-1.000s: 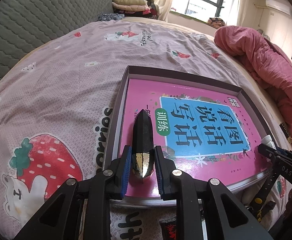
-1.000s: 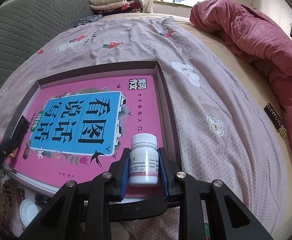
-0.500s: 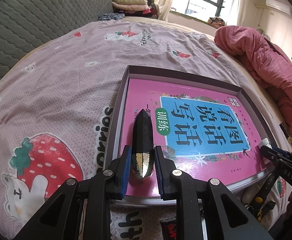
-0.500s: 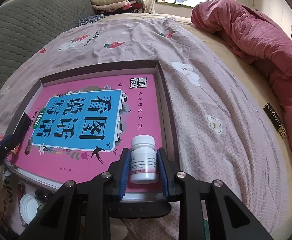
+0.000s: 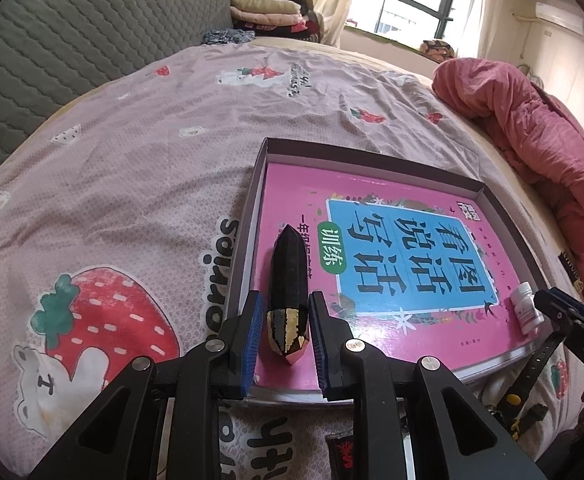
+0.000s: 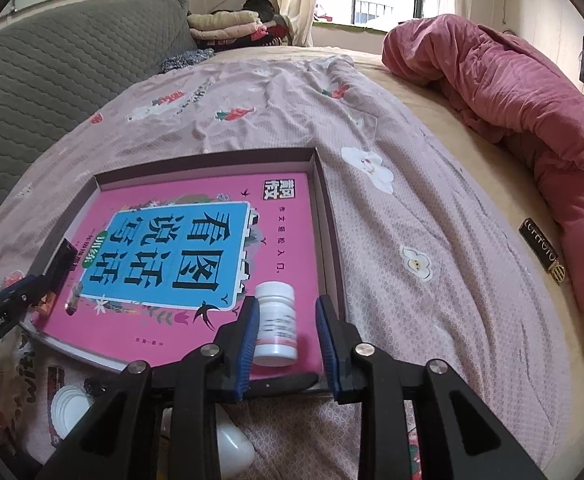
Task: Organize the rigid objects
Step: 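Lower the lipstick and pill bottle onto the workbook inside the box, then open both grippers to release the lipstick and pill bottle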
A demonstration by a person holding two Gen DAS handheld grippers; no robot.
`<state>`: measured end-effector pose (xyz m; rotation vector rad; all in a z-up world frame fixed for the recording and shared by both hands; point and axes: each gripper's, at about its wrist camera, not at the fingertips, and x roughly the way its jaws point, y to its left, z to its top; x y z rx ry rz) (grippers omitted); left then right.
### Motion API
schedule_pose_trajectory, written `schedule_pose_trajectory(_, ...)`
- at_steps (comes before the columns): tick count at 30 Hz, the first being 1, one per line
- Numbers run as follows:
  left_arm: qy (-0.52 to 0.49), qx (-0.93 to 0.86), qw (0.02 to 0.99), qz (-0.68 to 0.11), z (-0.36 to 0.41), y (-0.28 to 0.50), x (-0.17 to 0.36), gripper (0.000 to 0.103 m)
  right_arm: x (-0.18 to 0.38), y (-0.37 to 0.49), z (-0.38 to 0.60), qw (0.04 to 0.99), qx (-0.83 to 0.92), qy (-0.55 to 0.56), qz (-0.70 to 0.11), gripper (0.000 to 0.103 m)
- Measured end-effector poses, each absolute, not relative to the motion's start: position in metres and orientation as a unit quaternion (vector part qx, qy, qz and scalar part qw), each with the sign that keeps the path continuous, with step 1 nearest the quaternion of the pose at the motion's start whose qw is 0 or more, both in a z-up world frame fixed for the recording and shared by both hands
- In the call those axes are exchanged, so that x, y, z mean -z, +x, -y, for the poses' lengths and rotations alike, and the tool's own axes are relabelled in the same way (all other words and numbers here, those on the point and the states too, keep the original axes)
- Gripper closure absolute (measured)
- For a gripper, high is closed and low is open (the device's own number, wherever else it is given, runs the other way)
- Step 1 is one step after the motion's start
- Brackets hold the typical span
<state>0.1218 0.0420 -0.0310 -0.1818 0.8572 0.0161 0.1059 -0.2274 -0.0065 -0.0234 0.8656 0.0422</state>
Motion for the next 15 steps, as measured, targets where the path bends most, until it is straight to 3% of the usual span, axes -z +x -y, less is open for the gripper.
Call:
schedule_pose_trajectory(11, -0.09, -0.014, 0.907, -0.41, -0.049, 0.115, 0.026, 0.074, -0.006, 0.099, 0.236, 0.918, -0.016, -0.005, -0.395, 0.069)
schedule_pose_trajectory(15, -0.092, -0.007, 0.911, -0.401, -0.048, 0.11, 0.02, 0.065, -0.012, 0.094, 0.24, 0.924, -0.012, -0.002, -0.381, 0.069)
